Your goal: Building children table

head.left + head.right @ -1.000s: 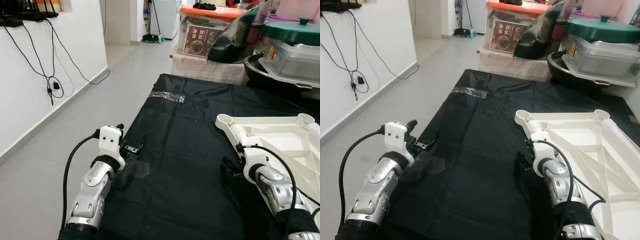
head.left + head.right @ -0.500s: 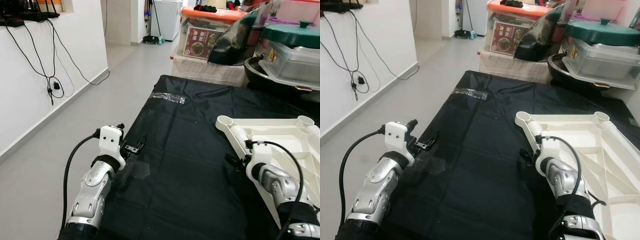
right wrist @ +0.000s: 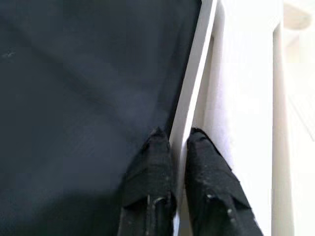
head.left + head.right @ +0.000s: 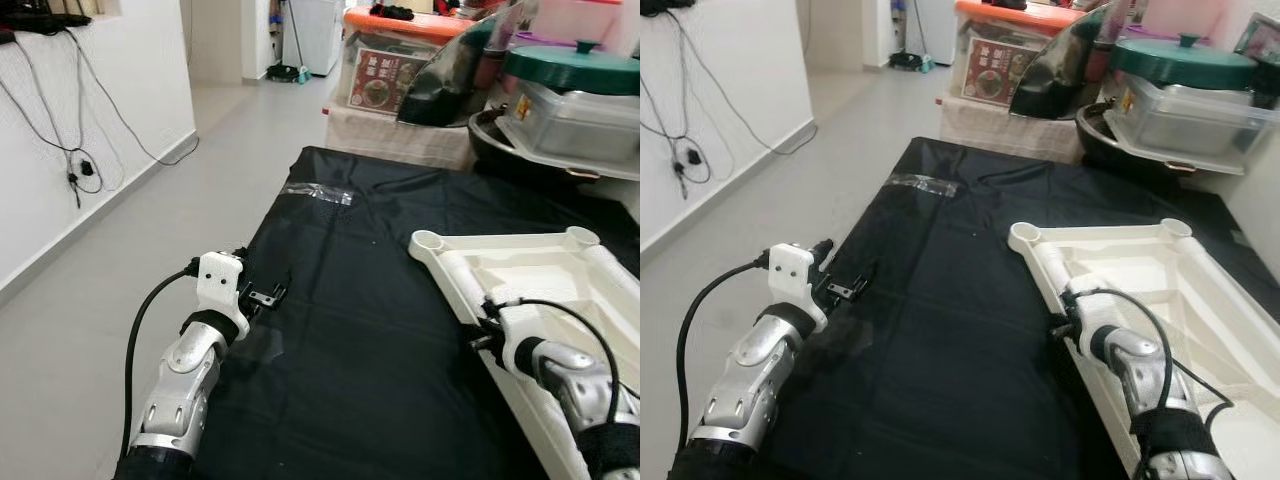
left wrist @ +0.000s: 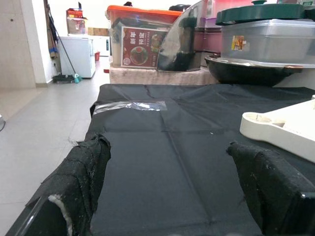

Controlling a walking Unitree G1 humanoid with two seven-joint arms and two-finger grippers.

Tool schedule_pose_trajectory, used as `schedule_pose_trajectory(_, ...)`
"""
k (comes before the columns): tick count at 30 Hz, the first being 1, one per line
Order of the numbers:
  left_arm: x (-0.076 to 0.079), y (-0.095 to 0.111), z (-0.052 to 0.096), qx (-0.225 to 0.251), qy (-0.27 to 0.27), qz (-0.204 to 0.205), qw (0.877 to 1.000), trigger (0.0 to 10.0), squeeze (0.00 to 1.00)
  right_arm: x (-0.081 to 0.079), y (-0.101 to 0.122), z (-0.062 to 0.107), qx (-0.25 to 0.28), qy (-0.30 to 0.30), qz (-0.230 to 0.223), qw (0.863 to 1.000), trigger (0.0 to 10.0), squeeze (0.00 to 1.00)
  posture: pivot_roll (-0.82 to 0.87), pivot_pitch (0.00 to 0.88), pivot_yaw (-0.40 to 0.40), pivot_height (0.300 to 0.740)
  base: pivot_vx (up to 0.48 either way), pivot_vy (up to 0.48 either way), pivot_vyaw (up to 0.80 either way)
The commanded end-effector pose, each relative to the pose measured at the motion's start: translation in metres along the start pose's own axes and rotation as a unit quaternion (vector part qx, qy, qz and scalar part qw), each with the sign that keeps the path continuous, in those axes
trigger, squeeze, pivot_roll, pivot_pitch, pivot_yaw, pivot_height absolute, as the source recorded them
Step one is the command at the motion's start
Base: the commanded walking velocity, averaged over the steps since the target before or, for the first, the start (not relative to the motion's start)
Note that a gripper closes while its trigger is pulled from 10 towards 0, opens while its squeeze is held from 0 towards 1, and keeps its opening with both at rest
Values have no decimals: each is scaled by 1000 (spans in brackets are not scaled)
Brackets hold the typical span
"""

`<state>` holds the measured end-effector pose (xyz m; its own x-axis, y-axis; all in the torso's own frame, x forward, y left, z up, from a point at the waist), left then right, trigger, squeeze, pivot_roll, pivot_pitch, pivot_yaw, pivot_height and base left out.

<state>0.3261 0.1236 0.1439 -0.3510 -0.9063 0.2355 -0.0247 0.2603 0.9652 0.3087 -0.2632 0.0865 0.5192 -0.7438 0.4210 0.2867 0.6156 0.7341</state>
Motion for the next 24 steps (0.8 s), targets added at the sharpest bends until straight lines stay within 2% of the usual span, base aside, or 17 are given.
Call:
schedule_pose_trajectory(1, -1, -6, 0, -14, 2, 0, 1000, 10000, 0, -53, 3, -7, 24, 145, 77, 986, 0, 0, 60, 0, -95, 740, 0, 0, 0)
schedule_pose_trajectory(3, -1, -7, -1, -15, 1, 0, 1000, 10000, 0, -64, 7, 1, 47, 191, 120, 973, 0, 0, 57, 0, -93, 740, 0, 0, 0)
schedule_pose_trajectory(6, -1, -7, -1, -16, 1, 0, 1000, 10000, 0, -67, 9, 5, 56, 208, 134, 967, 0, 0, 54, 0, -93, 740, 0, 0, 0)
schedule_pose_trajectory(7, 0, -7, -2, -16, 1, 0, 1000, 10000, 0, -70, 11, 10, 67, 229, 143, 961, 0, 0, 52, 0, -92, 740, 0, 0, 0)
schedule_pose_trajectory(9, 0, -7, -2, -16, 1, 0, 1000, 10000, 0, -70, 11, 10, 67, 229, 143, 961, 0, 0, 52, 0, -92, 740, 0, 0, 0)
schedule_pose_trajectory(11, 0, -8, -2, -17, 1, -1, 1000, 10000, 0, -78, 14, 26, 96, 287, 172, 937, 0, 0, 49, 0, -93, 740, 0, 0, 0)
schedule_pose_trajectory(12, 0, -8, -2, -17, 1, -1, 1000, 10000, 0, -78, 14, 26, 96, 287, 172, 937, 0, 0, 49, 0, -93, 740, 0, 0, 0)
schedule_pose_trajectory(13, 0, -9, -2, -17, 1, -1, 1000, 10000, 0, -82, 13, 33, 103, 312, 195, 924, 0, 0, 49, 0, -93, 740, 0, 0, 0)
schedule_pose_trajectory(14, 0, -9, -2, -17, 1, -1, 1000, 10000, 0, -82, 13, 33, 103, 312, 195, 924, 0, 0, 49, 0, -93, 740, 0, 0, 0)
schedule_pose_trajectory(16, 1, -10, -2, -19, 1, -1, 1000, 10000, 0, -81, 4, 44, 93, 351, 246, 899, 0, 0, 46, 0, -93, 740, 0, 0, 0)
schedule_pose_trajectory(19, 1, -10, -2, -19, 1, -1, 1000, 10000, 0, -81, 4, 44, 93, 351, 246, 899, 0, 0, 46, 0, -93, 740, 0, 0, 0)
schedule_pose_trajectory(20, 0, -9, -2, -19, 1, -2, 1000, 10000, 0, -76, -2, 51, 81, 370, 277, 883, 0, 0, 49, 0, -93, 740, 0, 0, 0)
schedule_pose_trajectory(24, -2, -11, -1, -21, 2, -5, 1000, 10000, 0, -45, -27, 73, 6, 419, 427, 801, 0, 0, 38, 0, -92, 740, 0, 0, 0)
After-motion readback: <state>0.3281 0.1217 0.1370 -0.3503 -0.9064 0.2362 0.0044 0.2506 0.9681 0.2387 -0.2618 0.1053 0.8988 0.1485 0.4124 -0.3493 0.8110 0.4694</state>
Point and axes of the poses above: a point about 5 cm out from each wrist's last joint towards the gripper, its own z axis pointing back from the gripper into the wrist, its own y axis along the axis of the wrist's last joint, x = y × z, the point moved 2 cm from there along -z, pointing out of the wrist towards the gripper, and after that the axes turned 13 degrees about z, right-handed, at the moved point
